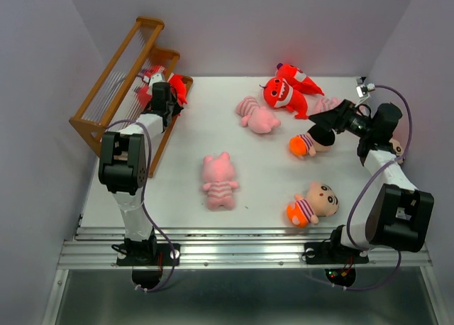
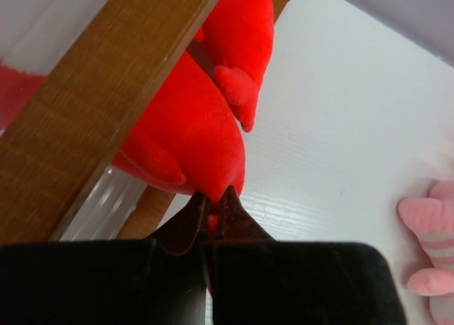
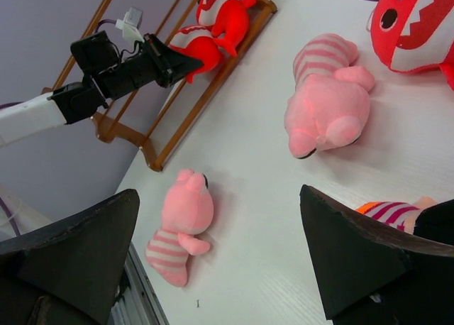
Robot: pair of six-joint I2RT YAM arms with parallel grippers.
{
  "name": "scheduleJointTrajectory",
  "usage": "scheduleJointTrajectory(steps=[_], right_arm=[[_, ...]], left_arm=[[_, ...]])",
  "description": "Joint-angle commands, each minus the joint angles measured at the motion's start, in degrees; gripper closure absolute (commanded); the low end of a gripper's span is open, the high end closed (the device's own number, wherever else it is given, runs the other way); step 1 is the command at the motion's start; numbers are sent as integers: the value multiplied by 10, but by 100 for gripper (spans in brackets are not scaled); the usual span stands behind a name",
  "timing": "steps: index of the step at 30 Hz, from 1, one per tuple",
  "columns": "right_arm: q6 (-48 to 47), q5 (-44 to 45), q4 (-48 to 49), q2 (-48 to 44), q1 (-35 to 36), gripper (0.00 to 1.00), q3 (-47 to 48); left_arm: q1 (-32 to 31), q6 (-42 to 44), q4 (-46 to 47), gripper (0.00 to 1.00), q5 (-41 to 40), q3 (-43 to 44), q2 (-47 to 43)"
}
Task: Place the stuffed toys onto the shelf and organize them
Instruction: Place the stuffed toy onto shelf
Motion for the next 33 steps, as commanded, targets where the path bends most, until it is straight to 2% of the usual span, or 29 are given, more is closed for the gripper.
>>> scheduleJointTrajectory(steps=[1,6,13,24,27,33], right_arm=[[6,-11,39,1,-4,0,-3],[7,-11,41,1,-4,0,-3],[6,-12,41,2,-4,0,-3],[8,-13,41,2,-9,0,-2],[8,-13,41,1,-9,0,-2],[9,-14,42,0,-9,0,-3]], left_arm=[[-2,14,41,100,23,1,1],[-10,22,39,100,32,10,9],[-22,28,41,100,90,36,34],[-39,30,51,100,120,54,41],[-39,27,52,100,114,52,35],[-40,-10,68,100,60,-8,-14]])
